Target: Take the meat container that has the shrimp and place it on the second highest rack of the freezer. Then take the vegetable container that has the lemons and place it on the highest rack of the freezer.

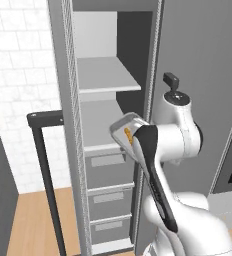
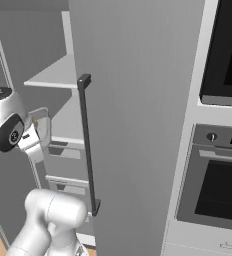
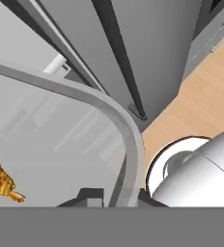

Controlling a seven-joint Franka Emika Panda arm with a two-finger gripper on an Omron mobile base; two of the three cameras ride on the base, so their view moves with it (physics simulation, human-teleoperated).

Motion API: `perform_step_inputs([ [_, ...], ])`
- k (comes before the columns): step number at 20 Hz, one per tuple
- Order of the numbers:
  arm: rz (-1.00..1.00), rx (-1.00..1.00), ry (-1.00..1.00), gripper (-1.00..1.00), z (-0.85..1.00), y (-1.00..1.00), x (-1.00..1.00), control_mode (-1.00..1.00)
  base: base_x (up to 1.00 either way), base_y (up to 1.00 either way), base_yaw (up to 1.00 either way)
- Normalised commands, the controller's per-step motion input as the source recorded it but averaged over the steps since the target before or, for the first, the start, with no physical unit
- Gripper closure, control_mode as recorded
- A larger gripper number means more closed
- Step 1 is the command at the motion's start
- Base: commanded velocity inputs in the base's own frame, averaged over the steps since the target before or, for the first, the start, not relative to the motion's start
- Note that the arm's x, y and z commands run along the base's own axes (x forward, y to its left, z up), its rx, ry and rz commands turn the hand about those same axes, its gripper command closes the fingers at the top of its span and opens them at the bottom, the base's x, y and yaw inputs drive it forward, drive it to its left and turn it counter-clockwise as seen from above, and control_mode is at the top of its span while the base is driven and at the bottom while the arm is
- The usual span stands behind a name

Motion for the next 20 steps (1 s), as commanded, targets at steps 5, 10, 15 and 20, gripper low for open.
perform_step_inputs([
  [5,-0.28,0.05,0.1,1.0,-0.16,0.49,0.68,-1.0,0.0,0.0,0.0],
  [10,-0.32,0.26,0.0,1.0,-0.48,0.2,0.6,-1.0,0.0,0.0,0.0],
  [15,-0.04,0.08,0.01,1.0,-0.07,0.0,0.36,-1.0,0.0,0.0,0.0],
  [20,0.0,0.0,-0.05,1.0,-0.14,0.0,0.18,-1.0,0.0,0.0,0.0],
])
